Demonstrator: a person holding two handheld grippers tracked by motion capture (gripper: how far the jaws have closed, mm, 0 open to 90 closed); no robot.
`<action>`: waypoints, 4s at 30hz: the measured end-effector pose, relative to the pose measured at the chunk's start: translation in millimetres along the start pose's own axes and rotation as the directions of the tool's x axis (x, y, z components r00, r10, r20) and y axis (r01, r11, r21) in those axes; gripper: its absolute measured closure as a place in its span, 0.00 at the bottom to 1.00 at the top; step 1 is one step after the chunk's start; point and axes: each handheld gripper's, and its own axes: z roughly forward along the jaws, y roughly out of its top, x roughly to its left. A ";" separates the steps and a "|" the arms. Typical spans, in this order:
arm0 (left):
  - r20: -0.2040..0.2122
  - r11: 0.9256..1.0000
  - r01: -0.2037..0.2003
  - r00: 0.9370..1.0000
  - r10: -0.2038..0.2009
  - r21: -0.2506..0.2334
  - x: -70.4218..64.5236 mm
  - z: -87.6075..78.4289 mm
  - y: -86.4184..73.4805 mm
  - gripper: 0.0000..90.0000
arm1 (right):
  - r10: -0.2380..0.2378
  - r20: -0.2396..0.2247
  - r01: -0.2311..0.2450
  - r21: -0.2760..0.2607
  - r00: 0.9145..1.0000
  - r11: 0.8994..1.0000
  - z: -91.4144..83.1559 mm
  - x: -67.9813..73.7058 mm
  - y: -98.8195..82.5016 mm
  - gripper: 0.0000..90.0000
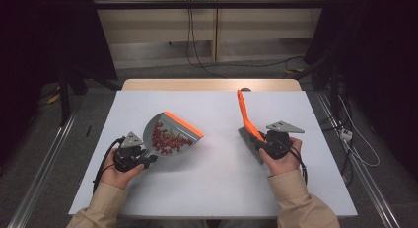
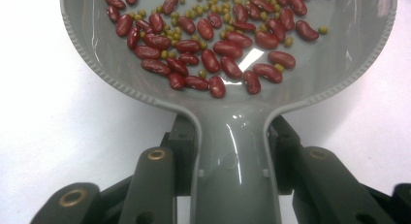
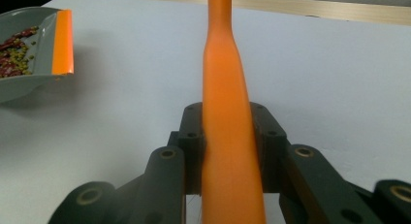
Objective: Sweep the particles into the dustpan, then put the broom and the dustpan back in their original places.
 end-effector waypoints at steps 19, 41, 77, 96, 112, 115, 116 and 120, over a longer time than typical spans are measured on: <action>-0.076 0.996 0.092 0.993 -0.090 0.011 16.6 -0.2 -3.8 0.71 | 0.005 0.020 -0.005 -0.003 1.000 1.000 -8.8 -14.7 -1.7 0.79; -0.146 0.983 0.177 0.975 -0.168 0.045 29.2 5.9 -9.1 0.71 | 0.029 0.102 -0.031 0.015 0.994 0.999 -25.9 -55.3 -10.8 0.79; -0.189 0.957 0.290 0.941 -0.283 0.012 26.5 15.3 -9.3 0.58 | 0.050 0.180 -0.054 0.015 0.982 0.998 -32.1 -79.6 -19.4 0.79; -0.079 0.963 0.271 0.959 -0.271 -0.015 9.2 14.0 -12.0 0.38 | 0.037 0.231 -0.045 0.028 0.972 0.999 -27.9 -84.1 -24.5 0.79; -0.050 0.965 0.262 0.964 -0.262 -0.020 10.6 12.8 -11.1 0.36 | 0.027 0.225 -0.033 0.022 0.974 0.999 -22.5 -77.0 -23.0 0.79; -0.054 0.965 0.262 0.963 -0.263 -0.028 10.0 12.8 -11.2 0.35 | 0.029 0.231 -0.034 0.017 0.972 0.999 -24.0 -79.0 -22.8 0.79; -0.051 0.965 0.262 0.963 -0.263 -0.029 10.1 12.5 -11.1 0.35 | 0.034 0.229 -0.038 0.014 0.973 0.999 -24.6 -80.0 -22.6 0.79; -0.046 0.965 0.260 0.964 -0.261 -0.029 9.2 11.8 -10.9 0.35 | 0.042 0.242 -0.046 0.011 0.969 0.999 -26.9 -83.4 -22.1 0.79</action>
